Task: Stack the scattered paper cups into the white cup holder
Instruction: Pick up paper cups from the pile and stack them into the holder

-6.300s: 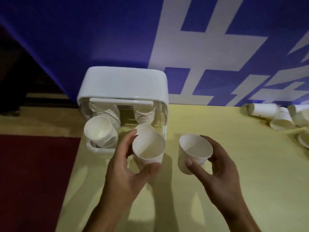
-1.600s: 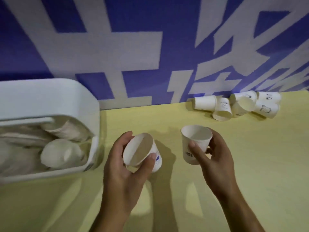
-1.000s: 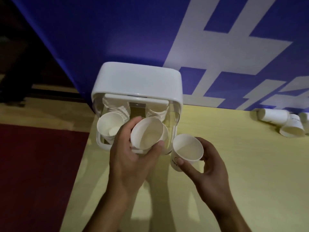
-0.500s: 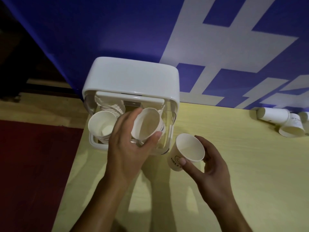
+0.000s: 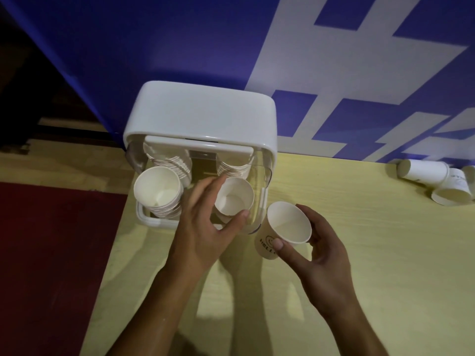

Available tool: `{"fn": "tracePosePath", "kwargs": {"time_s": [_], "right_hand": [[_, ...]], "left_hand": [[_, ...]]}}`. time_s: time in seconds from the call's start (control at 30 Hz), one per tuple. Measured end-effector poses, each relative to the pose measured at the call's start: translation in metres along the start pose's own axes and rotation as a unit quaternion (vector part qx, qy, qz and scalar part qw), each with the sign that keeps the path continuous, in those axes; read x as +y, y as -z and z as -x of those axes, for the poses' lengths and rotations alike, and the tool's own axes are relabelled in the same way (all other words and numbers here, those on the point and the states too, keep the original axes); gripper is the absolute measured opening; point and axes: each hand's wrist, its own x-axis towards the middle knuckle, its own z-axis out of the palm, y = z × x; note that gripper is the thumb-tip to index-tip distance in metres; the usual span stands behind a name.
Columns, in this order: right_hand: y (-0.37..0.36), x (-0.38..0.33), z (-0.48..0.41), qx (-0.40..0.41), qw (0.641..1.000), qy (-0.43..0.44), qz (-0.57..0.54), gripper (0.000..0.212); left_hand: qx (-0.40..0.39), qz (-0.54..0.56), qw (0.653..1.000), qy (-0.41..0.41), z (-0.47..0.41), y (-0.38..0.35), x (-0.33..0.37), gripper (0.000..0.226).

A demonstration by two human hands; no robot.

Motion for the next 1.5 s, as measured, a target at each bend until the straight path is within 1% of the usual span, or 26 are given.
{"fn": "tracePosePath", "kwargs": {"time_s": [0.2, 0.37, 0.43, 0.53, 0.63, 0.7, 0.8, 0.9, 1.0, 1.13, 1.27, 1.4, 1.5], "right_hand": [[0.002, -0.008, -0.002, 0.007, 0.999, 0.023, 0.021, 0.07], [0.002, -0.031, -0.008, 0.038, 0.995, 0.092, 0.018, 0.073], [-0.003, -0.041, -0.013, 0.046, 0.992, 0.12, 0.011, 0.074], [-0.018, -0.052, -0.021, 0.025, 0.988, 0.152, 0.029, 0.074], [-0.036, -0.053, -0.027, -0.003, 0.985, 0.163, 0.05, 0.074], [-0.046, -0.048, -0.03, -0.012, 0.985, 0.162, 0.057, 0.071], [-0.054, -0.039, -0.033, -0.018, 0.984, 0.164, 0.067, 0.068], [-0.059, -0.029, -0.036, -0.022, 0.981, 0.173, 0.085, 0.064], [-0.063, -0.018, -0.039, -0.024, 0.979, 0.166, 0.12, 0.068], [-0.065, -0.009, -0.041, -0.036, 0.977, 0.155, 0.141, 0.075], [-0.066, -0.006, -0.04, -0.026, 0.974, 0.158, 0.162, 0.08], [-0.068, -0.003, -0.042, -0.037, 0.969, 0.143, 0.198, 0.079], [-0.069, -0.001, -0.043, -0.04, 0.969, 0.134, 0.202, 0.076]], "left_hand": [[-0.024, 0.024, 0.998, 0.05, 0.0, -0.003, -0.002, 0.073], [-0.025, 0.075, 0.994, 0.081, 0.004, 0.004, 0.002, 0.074], [-0.006, 0.1, 0.991, 0.087, 0.007, 0.01, 0.008, 0.066], [0.026, 0.157, 0.984, 0.084, 0.007, 0.02, 0.025, 0.055], [0.05, 0.207, 0.975, 0.069, 0.002, 0.024, 0.034, 0.056], [0.047, 0.223, 0.972, 0.065, -0.001, 0.023, 0.035, 0.055], [0.041, 0.222, 0.972, 0.07, -0.004, 0.019, 0.029, 0.05], [0.035, 0.197, 0.977, 0.076, -0.005, 0.014, 0.023, 0.041], [0.028, 0.189, 0.977, 0.098, -0.006, 0.008, 0.016, 0.035], [0.014, 0.175, 0.977, 0.119, -0.006, 0.003, 0.008, 0.041], [0.007, 0.168, 0.977, 0.135, -0.007, 0.002, 0.003, 0.034], [0.002, 0.15, 0.98, 0.13, -0.007, 0.002, 0.001, 0.035], [-0.001, 0.14, 0.982, 0.124, -0.007, 0.003, 0.0, 0.036]]}}
